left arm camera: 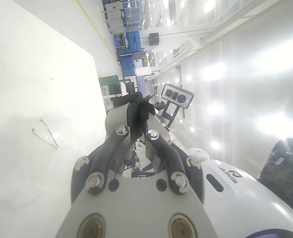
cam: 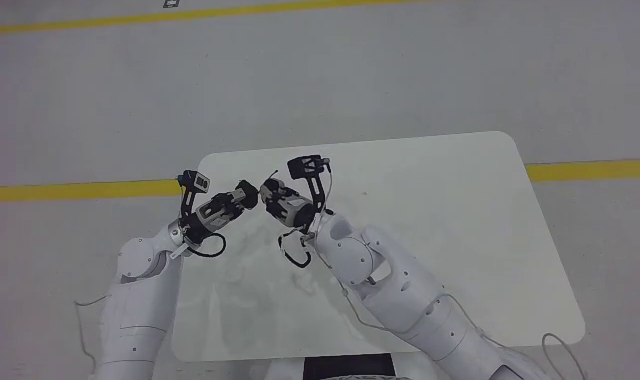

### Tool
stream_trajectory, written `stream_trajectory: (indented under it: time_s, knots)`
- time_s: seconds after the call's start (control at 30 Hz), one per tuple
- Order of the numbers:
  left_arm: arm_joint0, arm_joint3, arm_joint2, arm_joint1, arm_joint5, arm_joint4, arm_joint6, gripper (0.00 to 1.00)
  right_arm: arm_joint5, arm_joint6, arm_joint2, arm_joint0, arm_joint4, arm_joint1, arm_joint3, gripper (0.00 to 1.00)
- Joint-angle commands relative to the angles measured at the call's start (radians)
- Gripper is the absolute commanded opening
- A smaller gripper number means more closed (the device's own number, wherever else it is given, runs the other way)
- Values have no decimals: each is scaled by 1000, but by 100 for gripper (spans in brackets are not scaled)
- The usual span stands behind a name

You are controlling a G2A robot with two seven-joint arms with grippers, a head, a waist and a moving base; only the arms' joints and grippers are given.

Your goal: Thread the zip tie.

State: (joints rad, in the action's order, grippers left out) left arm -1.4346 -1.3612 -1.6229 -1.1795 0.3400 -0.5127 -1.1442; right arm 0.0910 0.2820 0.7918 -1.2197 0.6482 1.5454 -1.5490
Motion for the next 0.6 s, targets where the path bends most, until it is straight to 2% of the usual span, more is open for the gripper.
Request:
stream_trajectory:
  time_s: [0.0, 0.57]
  knots:
    - [0, 0, 0, 0, 0, 0, 0, 0, 5, -10, 3, -5, 0, 0, -4, 0]
    - [0, 0, 0, 0, 0, 0, 0, 0, 13, -2, 5, -24, 16, 1, -17, 0]
